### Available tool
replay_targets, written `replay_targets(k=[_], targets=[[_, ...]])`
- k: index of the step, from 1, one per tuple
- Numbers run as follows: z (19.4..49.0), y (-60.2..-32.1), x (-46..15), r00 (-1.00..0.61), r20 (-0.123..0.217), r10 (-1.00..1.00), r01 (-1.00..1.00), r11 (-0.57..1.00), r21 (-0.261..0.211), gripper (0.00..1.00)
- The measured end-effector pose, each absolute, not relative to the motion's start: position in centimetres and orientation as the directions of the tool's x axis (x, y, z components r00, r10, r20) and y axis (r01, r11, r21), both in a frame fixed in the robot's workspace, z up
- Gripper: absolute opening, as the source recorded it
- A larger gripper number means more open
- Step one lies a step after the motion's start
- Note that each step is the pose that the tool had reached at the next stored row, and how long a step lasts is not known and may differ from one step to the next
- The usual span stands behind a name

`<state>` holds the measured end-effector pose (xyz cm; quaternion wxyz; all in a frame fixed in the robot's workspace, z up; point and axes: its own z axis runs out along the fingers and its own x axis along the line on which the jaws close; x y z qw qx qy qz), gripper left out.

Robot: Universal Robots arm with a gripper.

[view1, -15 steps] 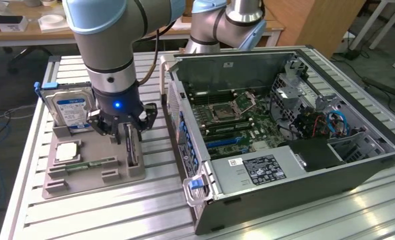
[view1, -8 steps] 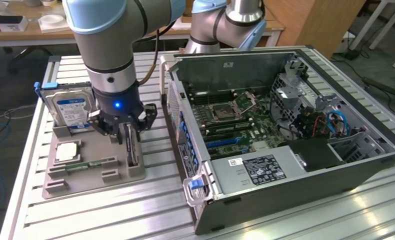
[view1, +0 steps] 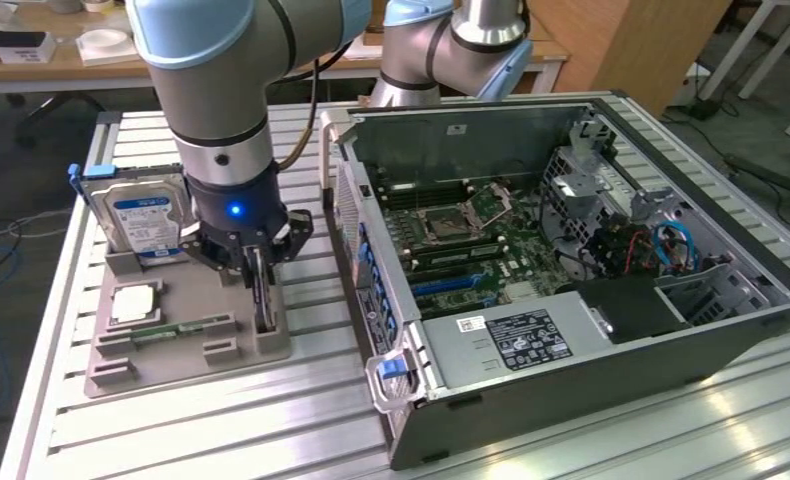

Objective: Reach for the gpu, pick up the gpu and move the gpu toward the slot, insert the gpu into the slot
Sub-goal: 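Pick up the gpu and move the gpu toward the slot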

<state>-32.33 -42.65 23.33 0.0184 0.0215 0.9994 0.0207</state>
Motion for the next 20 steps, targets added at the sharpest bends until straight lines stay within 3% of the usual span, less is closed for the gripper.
replay_targets(k=[16, 18, 20], targets=[[23.34, -42.67, -32.32, -0.999, -0.036, -0.005, -0.007, 0.999, 0.042, 0.33], [23.34, -42.67, -32.32, -0.999, -0.036, -0.005, -0.007, 0.999, 0.042, 0.25], [23.34, -42.67, -32.32, -0.999, -0.036, -0.005, -0.007, 0.999, 0.042, 0.25]])
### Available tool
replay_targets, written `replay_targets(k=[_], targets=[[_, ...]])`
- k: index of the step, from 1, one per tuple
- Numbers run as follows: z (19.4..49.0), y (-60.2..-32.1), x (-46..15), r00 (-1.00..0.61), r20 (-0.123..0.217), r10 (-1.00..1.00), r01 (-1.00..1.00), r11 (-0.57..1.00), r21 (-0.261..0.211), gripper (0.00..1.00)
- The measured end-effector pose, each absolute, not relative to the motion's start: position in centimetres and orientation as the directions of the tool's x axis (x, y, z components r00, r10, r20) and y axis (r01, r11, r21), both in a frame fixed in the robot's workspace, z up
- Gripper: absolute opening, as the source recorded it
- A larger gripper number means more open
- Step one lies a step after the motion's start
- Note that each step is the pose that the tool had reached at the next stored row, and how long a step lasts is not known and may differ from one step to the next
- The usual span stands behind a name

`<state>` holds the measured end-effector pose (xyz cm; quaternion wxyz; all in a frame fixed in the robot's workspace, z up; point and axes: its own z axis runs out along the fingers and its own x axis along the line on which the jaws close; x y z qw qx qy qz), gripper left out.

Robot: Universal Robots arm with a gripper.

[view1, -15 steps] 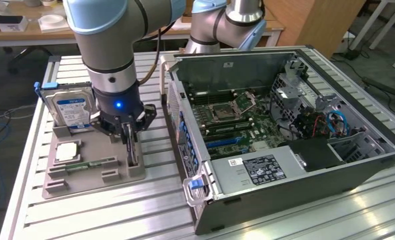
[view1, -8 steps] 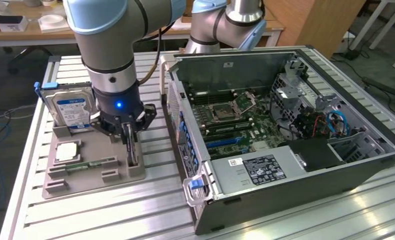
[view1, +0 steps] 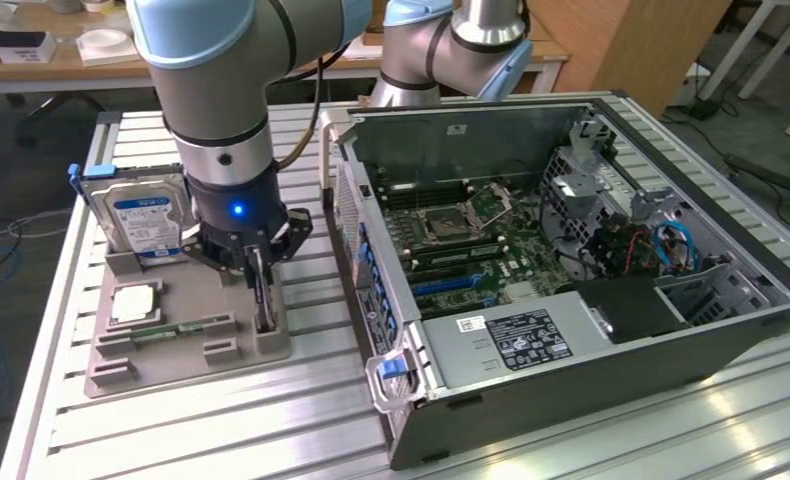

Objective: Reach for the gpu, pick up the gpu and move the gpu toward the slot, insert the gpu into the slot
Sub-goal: 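Pick up the gpu and move the gpu toward the slot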

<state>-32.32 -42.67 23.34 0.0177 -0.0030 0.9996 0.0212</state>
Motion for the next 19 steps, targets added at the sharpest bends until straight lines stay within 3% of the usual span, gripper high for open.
replay_targets(k=[19], targets=[[23.34, -42.67, -32.32, -0.999, -0.036, -0.005, -0.007, 0.999, 0.042, 0.25]])
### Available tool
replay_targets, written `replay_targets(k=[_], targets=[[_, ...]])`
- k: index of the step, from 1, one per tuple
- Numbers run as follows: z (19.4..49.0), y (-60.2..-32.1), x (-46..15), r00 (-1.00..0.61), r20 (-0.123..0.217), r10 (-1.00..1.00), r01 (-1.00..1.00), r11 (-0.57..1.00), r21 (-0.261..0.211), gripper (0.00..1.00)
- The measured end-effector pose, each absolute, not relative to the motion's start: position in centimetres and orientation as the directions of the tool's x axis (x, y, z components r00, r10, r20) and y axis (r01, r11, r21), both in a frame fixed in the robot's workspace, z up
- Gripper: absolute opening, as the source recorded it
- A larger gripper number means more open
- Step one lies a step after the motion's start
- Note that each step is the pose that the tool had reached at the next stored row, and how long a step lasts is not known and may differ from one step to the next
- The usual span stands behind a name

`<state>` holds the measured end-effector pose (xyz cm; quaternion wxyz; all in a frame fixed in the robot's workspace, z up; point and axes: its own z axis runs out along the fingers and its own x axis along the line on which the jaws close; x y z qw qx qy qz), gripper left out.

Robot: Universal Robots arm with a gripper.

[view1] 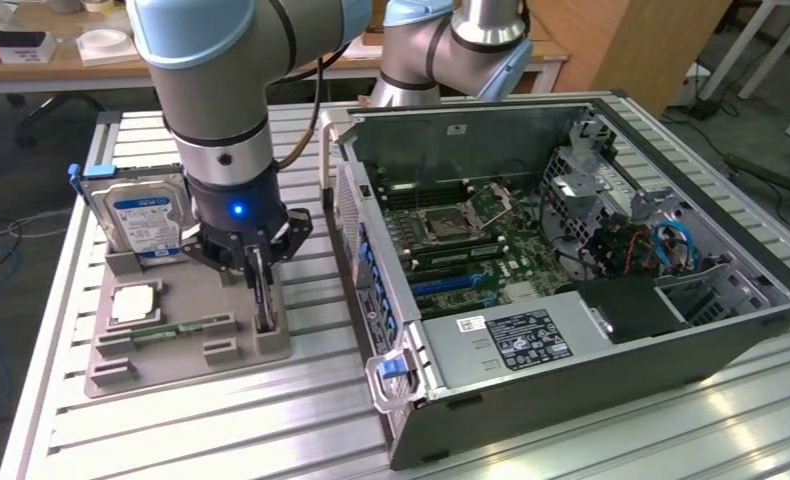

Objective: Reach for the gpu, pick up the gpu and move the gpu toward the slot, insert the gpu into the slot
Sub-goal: 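Pick up the gpu and move the gpu toward the slot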

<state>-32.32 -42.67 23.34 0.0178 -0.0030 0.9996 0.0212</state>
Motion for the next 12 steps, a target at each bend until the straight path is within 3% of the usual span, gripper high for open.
replay_targets(k=[12], targets=[[26.6, -42.7, -32.3, -0.999, -0.036, -0.005, -0.007, 0.999, 0.041, 0.25]])
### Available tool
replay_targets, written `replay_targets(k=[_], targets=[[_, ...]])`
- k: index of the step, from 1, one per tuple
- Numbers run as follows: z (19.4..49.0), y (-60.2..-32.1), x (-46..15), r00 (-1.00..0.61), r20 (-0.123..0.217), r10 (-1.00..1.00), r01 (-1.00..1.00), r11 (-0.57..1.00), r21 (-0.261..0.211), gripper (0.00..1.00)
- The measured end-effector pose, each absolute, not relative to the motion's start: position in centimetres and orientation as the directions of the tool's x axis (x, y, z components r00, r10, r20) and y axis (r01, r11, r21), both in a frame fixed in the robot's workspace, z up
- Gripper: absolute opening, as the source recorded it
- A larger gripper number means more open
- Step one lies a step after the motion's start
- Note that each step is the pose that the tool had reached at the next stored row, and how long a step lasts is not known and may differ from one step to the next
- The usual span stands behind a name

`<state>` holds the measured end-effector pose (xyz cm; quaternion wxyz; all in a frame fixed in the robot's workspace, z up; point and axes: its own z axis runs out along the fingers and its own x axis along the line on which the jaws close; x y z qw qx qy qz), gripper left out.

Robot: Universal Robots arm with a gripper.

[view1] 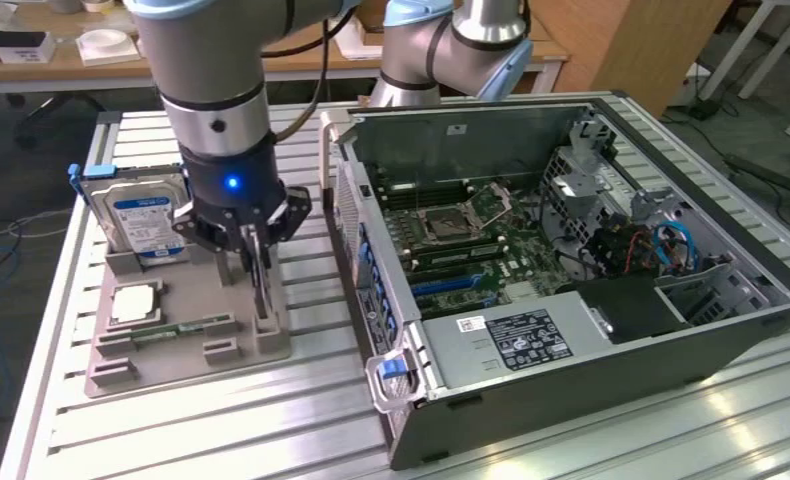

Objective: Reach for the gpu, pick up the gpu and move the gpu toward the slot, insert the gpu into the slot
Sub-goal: 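Pick up the gpu and move the gpu toward the slot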

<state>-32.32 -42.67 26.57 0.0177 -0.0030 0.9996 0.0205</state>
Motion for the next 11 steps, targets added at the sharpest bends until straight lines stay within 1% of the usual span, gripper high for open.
replay_targets(k=[11], targets=[[31.2, -42.7, -32.3, -0.999, -0.036, -0.005, -0.007, 0.999, 0.041, 0.25]])
